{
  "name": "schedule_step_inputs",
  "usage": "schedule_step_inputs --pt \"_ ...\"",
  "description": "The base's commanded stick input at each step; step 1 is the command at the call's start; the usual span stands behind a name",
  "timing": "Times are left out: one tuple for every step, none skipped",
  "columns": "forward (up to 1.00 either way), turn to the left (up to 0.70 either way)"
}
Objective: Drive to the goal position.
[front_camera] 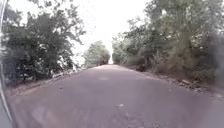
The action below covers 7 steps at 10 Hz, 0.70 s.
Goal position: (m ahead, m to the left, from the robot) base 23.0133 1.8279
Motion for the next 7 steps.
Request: schedule_step_inputs --pt "0.7 0.0" --pt "0.7 0.0" --pt "0.7 0.0" --pt "0.7 0.0" --pt "0.7 0.0" --pt "0.7 0.0" --pt "0.7 0.0"
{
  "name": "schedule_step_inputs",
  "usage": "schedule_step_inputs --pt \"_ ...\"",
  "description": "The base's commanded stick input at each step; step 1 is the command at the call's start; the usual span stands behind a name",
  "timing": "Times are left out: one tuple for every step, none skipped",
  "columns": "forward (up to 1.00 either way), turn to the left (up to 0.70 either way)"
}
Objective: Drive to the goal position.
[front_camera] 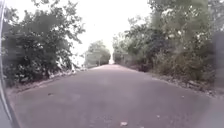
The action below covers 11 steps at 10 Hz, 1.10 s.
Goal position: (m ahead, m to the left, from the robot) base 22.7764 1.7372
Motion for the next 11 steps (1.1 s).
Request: schedule_step_inputs --pt "0.7 0.0" --pt "0.7 0.0" --pt "0.7 0.0" --pt "0.7 0.0" --pt "0.7 0.0" --pt "0.7 0.0" --pt "0.7 0.0" --pt "0.7 0.0" --pt "0.7 0.0" --pt "0.7 0.0" --pt "0.7 0.0"
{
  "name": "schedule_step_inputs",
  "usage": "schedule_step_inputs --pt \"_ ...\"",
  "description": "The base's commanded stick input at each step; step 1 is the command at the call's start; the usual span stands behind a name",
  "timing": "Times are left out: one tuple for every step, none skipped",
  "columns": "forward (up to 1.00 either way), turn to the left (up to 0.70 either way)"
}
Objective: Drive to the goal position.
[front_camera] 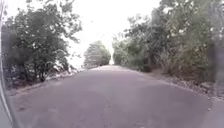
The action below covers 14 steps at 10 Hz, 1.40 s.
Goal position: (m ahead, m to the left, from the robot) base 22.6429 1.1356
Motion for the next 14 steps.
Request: schedule_step_inputs --pt "0.7 0.0" --pt "0.7 0.0" --pt "0.7 0.0" --pt "0.7 0.0" --pt "0.7 0.0" --pt "0.7 0.0" --pt "0.7 0.0" --pt "0.7 0.0" --pt "0.7 0.0" --pt "0.7 0.0" --pt "0.7 0.0" --pt "0.7 0.0" --pt "0.7 0.0" --pt "0.7 0.0"
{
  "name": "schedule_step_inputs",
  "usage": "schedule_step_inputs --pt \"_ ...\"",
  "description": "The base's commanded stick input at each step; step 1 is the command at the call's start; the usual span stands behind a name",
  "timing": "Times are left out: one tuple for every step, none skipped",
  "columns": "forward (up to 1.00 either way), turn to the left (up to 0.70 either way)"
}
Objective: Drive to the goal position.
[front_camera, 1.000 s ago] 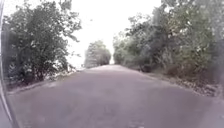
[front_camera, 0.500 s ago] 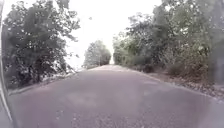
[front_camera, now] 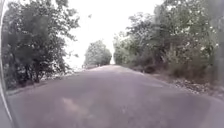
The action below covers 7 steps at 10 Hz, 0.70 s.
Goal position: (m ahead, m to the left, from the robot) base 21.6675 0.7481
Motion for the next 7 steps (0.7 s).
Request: schedule_step_inputs --pt "0.7 0.0" --pt "0.7 0.0" --pt "0.7 0.0" --pt "0.7 0.0" --pt "0.7 0.0" --pt "0.7 0.0" --pt "0.7 0.0"
